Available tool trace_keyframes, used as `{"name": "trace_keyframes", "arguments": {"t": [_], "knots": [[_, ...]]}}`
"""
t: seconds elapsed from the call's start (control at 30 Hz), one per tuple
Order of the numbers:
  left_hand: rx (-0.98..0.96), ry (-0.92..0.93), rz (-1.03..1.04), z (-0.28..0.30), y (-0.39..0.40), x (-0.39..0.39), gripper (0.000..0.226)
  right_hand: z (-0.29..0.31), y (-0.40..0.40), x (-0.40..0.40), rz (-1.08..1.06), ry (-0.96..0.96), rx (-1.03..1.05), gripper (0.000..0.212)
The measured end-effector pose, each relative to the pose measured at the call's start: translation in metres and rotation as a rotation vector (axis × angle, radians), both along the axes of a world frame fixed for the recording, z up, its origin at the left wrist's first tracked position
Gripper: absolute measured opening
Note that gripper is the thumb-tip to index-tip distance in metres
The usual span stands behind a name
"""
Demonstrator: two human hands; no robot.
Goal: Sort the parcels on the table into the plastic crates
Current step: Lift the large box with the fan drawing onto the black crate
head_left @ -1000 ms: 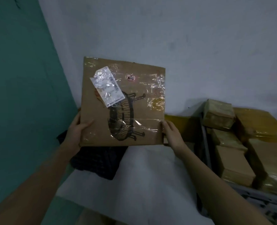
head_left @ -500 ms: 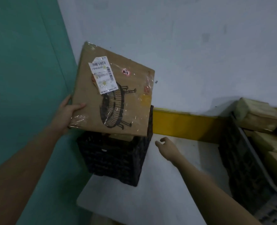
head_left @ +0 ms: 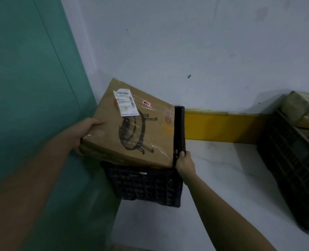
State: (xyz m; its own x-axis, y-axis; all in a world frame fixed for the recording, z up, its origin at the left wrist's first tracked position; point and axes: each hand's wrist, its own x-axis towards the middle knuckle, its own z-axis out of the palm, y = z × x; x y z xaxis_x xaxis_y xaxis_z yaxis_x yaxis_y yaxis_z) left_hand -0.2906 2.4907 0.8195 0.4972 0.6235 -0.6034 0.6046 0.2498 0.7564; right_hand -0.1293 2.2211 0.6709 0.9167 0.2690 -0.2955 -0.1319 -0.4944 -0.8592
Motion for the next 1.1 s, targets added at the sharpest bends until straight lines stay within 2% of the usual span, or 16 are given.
{"name": "trace_keyframes", "arguments": {"t": [0.07, 0.13, 0.27, 0.37, 0.47, 0.53, 0.67, 0.83, 0.97, 1.03, 1.1], "knots": [[0.061, 0.175, -0.030, 0.000, 0.003, 0.015, 0.074, -0.002, 0.000, 0.004, 0.003, 0.001, 0.015, 0.039], [0.108, 0.268, -0.043, -0.007, 0.009, 0.029, 0.093, -0.006, 0.000, 0.006, 0.002, -0.015, 0.008, 0.040], [0.110, 0.298, -0.088, -0.027, 0.011, 0.045, 0.099, -0.011, 0.003, 0.007, -0.003, -0.047, -0.022, 0.040], [0.233, 0.273, -0.139, -0.030, 0.010, 0.052, 0.090, -0.014, 0.005, 0.008, -0.024, -0.061, -0.038, 0.039], [0.637, 0.196, -0.305, -0.035, 0.010, 0.059, 0.077, -0.016, 0.004, 0.008, -0.026, -0.060, -0.032, 0.040], [0.773, 0.180, -0.341, -0.037, 0.006, 0.059, 0.075, -0.017, 0.003, 0.008, -0.027, -0.063, -0.012, 0.040], [0.866, 0.190, -0.412, -0.036, 0.006, 0.056, 0.071, -0.020, 0.002, 0.008, -0.028, -0.074, -0.014, 0.039], [0.881, 0.285, -0.448, -0.036, 0.002, 0.062, 0.072, -0.024, 0.005, 0.012, -0.035, -0.098, -0.039, 0.038], [1.024, 0.326, -0.501, -0.039, -0.005, 0.058, 0.066, -0.024, 0.005, 0.013, -0.024, -0.108, -0.066, 0.036], [1.100, 0.399, -0.525, -0.040, -0.007, 0.057, 0.062, -0.022, 0.005, 0.013, -0.018, -0.108, -0.072, 0.036], [1.181, 0.577, -0.547, -0.034, -0.015, 0.056, 0.059, -0.016, 0.005, 0.012, 0.001, -0.099, -0.100, 0.037]]}}
